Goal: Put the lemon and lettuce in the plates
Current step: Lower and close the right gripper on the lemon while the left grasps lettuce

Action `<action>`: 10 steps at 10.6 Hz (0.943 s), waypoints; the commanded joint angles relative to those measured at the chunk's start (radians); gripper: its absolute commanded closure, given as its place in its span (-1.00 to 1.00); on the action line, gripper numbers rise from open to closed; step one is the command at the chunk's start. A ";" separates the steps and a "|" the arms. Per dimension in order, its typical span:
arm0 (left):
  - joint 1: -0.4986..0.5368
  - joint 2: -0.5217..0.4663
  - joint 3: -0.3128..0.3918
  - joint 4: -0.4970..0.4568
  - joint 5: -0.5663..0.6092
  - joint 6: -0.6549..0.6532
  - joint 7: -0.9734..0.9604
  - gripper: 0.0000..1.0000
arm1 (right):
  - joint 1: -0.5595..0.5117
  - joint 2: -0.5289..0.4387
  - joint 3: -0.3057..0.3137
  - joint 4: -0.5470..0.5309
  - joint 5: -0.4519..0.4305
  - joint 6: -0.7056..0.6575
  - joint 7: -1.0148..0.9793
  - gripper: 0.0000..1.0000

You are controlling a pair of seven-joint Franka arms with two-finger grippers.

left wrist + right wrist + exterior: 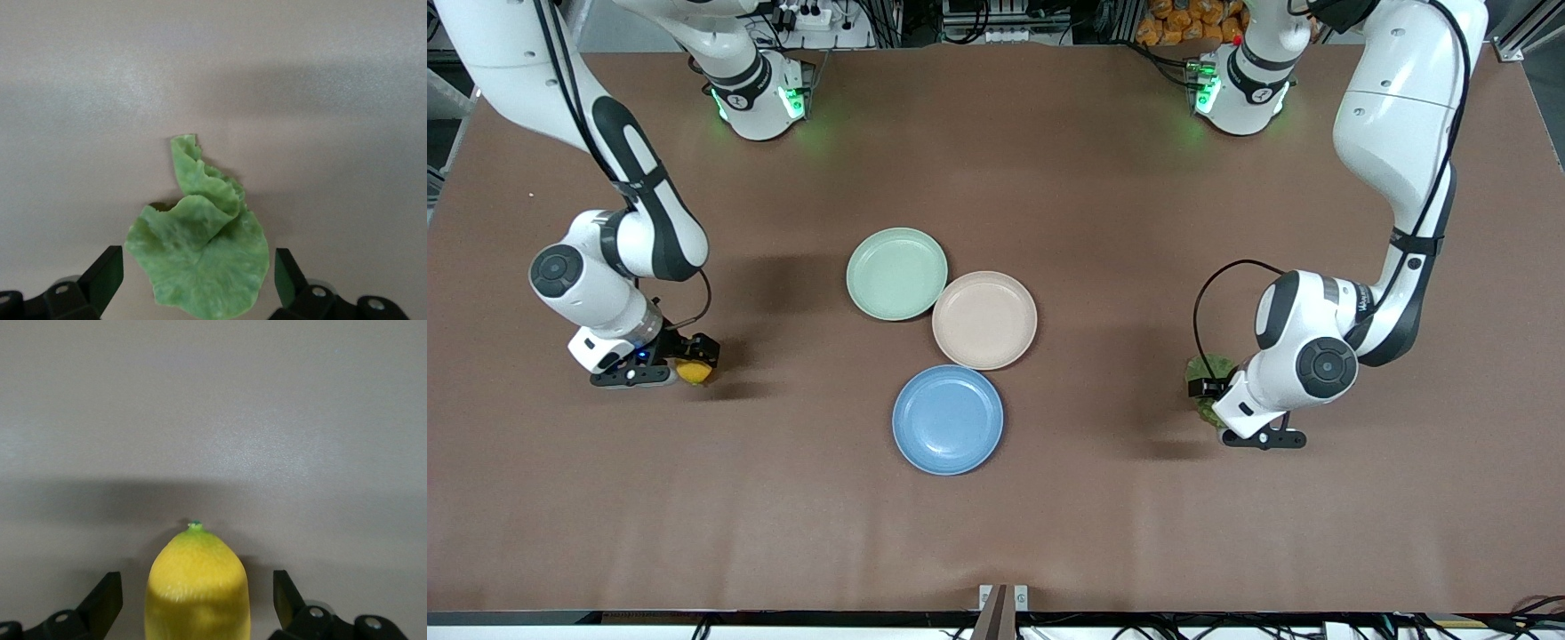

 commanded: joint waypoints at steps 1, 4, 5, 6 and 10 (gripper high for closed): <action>-0.002 0.025 0.000 0.006 0.031 0.023 -0.030 -1.00 | -0.015 0.013 0.011 -0.008 0.020 0.031 -0.016 -0.88; -0.002 0.049 0.000 -0.003 0.036 0.064 -0.030 -1.00 | -0.013 0.012 0.011 -0.004 0.020 0.019 0.007 0.50; -0.001 0.052 0.000 -0.005 0.036 0.066 -0.030 -1.00 | -0.012 0.012 0.011 -0.004 0.020 0.018 0.021 0.61; 0.004 0.054 0.000 -0.005 0.036 0.068 -0.030 -1.00 | -0.010 0.012 0.011 -0.004 0.020 0.018 0.021 0.76; 0.007 0.068 0.000 0.000 0.033 0.068 -0.030 1.00 | -0.004 -0.020 0.018 0.041 0.020 -0.071 0.027 1.00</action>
